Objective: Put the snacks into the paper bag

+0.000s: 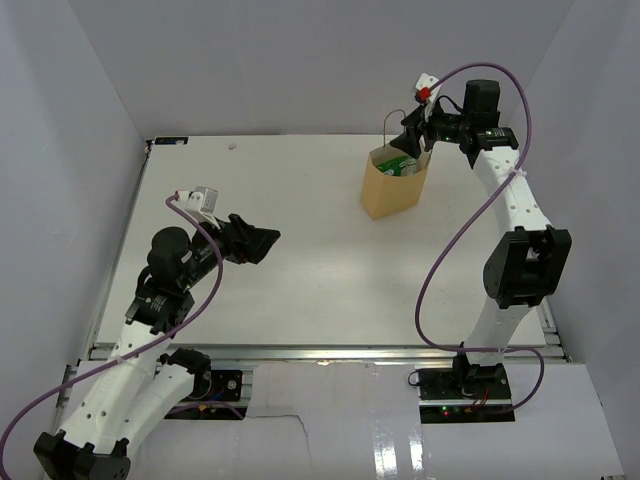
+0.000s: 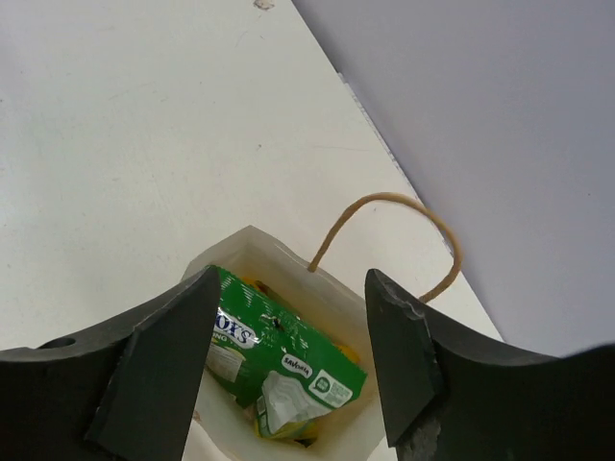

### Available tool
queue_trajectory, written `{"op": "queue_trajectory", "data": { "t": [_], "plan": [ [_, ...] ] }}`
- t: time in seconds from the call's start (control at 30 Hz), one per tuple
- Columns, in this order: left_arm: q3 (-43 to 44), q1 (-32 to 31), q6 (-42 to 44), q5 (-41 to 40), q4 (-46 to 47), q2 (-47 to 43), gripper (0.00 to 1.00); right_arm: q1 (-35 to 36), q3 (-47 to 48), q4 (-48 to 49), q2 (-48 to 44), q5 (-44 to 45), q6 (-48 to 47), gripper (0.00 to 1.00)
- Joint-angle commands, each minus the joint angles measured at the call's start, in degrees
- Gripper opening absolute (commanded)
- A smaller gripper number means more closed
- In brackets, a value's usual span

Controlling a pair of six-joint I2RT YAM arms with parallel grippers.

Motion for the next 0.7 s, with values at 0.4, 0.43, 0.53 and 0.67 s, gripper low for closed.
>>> {"op": "queue_trajectory", "data": {
  "t": [0.4, 0.43, 0.53, 0.67],
  "plan": [
    [-0.1, 0.0, -0.6, -4.0, 3.0, -0.1, 0.98, -5.9, -6.2, 2.4, -18.8, 18.5, 24.5, 0.9],
    [-0.1, 0.0, -0.8, -4.7, 3.3, 0.0, 0.98, -8.3, -9.5, 0.8, -21.3, 18.2, 24.9, 0.9],
    [-0.1, 0.0, -1.2, -4.7, 4.0, 1.2, 0.98, -12.1, -18.3, -4.9, -26.5, 21.4, 26.6, 0.9],
    [1.5, 0.0, 0.2, -5.2, 2.6, 3.3, 0.98, -13.7, -31.5, -8.0, -34.6, 31.3, 27.4, 0.9]
  ]
}}
